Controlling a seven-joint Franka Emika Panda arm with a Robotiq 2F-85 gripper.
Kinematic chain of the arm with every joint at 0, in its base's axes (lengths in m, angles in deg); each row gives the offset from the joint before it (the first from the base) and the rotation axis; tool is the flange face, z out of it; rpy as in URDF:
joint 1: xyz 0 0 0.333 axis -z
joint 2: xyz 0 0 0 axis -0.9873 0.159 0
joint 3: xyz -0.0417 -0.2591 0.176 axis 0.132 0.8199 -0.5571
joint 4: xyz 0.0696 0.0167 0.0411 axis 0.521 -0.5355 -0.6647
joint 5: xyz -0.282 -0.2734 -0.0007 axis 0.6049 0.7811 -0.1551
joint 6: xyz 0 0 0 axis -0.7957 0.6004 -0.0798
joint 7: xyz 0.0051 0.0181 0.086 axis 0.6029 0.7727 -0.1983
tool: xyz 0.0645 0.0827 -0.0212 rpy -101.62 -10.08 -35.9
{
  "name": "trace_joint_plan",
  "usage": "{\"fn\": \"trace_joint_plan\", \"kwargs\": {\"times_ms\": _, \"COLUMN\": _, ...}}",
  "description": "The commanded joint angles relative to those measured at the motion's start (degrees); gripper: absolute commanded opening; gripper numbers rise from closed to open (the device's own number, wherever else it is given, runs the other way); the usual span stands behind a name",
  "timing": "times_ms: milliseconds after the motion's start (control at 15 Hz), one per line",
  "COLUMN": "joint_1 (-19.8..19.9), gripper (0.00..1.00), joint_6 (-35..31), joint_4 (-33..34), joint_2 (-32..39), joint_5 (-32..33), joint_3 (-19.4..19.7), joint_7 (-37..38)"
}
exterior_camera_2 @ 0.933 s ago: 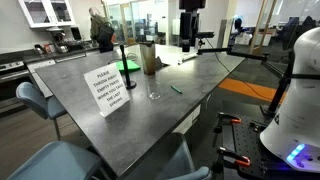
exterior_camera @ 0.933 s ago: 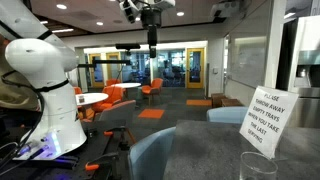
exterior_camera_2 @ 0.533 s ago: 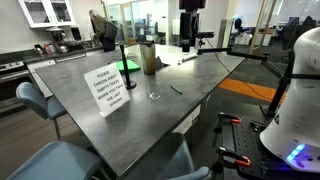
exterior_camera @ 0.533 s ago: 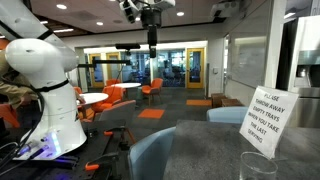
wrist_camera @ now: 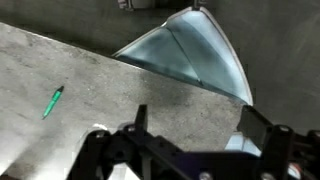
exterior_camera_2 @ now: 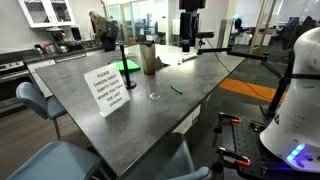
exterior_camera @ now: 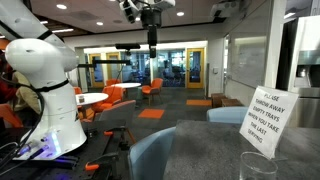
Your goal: Put the pen in the cup
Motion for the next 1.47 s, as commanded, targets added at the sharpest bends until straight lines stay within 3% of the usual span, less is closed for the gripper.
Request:
{"fn": "trace_joint_plan", "kwargs": {"times_ms": 0, "joint_1": 0.14, "gripper": 1.00, "joint_6": 0.16, "joint_4": 0.13, "joint_2": 0.03, "joint_5": -0.07, "joint_3": -0.11, "joint_7": -0.08}}
{"fn": "trace_joint_plan", "kwargs": {"times_ms": 267, "joint_1": 0.15, "gripper": 1.00, "joint_6": 0.16, "joint_4": 0.13, "joint_2": 0.03, "joint_5": -0.07, "joint_3": -0.11, "joint_7": -0.08}}
{"fn": "trace_joint_plan", "kwargs": {"times_ms": 533, "joint_1": 4.67, "gripper": 1.00, "joint_6": -8.01, "joint_4": 0.74, "joint_2": 2.33, "joint_5": -0.37, "joint_3": 0.49, "joint_7": 8.96}}
{"fn": "trace_joint_plan", "kwargs": {"times_ms": 733, "joint_1": 9.09, "gripper": 1.00, "joint_6": -14.47, "joint_4": 1.61, "joint_2": 6.15, "joint_5": -0.55, "joint_3": 3.72, "joint_7": 10.85}}
{"fn": "trace_joint_plan", "kwargs": {"times_ms": 1067, "joint_1": 14.78, "gripper": 1.00, "joint_6": -21.42, "joint_4": 6.07, "joint_2": 17.79, "joint_5": 2.08, "joint_3": 9.38, "joint_7": 8.70}}
{"fn": "trace_joint_plan", "kwargs": {"times_ms": 1400, "joint_1": 16.57, "gripper": 1.00, "joint_6": -29.02, "joint_4": 10.65, "joint_2": 31.46, "joint_5": 4.43, "joint_3": 12.69, "joint_7": 8.63}}
